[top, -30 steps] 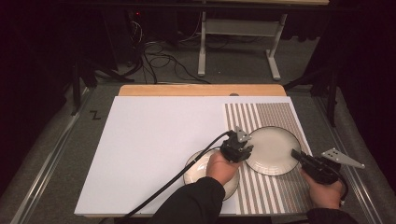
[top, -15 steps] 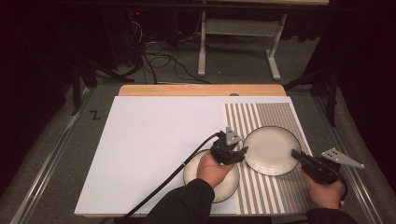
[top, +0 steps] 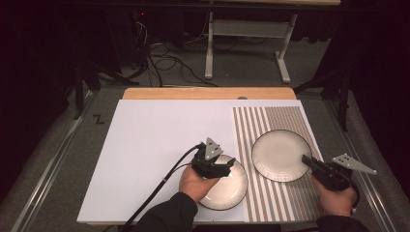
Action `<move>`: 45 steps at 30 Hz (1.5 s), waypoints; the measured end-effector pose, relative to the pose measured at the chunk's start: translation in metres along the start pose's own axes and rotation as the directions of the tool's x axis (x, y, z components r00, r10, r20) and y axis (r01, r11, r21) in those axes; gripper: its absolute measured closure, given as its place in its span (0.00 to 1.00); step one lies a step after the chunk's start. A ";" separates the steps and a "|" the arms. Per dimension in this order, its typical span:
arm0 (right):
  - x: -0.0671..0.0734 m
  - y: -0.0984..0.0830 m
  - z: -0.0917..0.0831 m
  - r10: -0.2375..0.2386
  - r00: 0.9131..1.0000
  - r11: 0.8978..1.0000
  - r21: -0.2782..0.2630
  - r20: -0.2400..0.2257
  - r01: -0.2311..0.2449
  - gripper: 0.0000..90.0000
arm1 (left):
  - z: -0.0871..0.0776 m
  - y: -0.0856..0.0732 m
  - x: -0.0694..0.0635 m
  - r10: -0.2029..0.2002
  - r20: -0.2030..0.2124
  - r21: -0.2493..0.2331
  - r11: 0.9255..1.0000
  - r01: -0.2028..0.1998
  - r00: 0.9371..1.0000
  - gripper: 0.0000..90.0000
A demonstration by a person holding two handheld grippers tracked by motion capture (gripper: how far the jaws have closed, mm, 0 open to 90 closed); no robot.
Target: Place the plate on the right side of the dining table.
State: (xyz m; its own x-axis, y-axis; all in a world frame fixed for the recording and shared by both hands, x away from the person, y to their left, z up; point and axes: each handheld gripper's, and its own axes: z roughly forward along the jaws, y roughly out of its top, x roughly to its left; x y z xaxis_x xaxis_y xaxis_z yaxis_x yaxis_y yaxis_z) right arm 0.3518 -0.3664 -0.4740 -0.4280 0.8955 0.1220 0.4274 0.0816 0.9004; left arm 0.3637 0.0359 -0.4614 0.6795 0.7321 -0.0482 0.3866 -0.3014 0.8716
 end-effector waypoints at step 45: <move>-0.010 -0.002 0.014 0.043 0.997 0.996 0.070 0.065 -0.047 0.87 | -0.123 -0.095 0.066 -0.109 -0.185 -0.036 0.994 0.104 0.977 0.08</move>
State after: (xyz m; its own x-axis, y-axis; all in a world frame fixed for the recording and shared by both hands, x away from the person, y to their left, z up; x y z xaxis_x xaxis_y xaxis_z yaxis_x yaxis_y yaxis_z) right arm 0.3664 -0.3691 -0.4827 -0.3567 0.9247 0.1330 0.5017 0.0695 0.8623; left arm 0.2947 0.1879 -0.4874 0.5060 0.8610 -0.0514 0.4326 -0.2018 0.8787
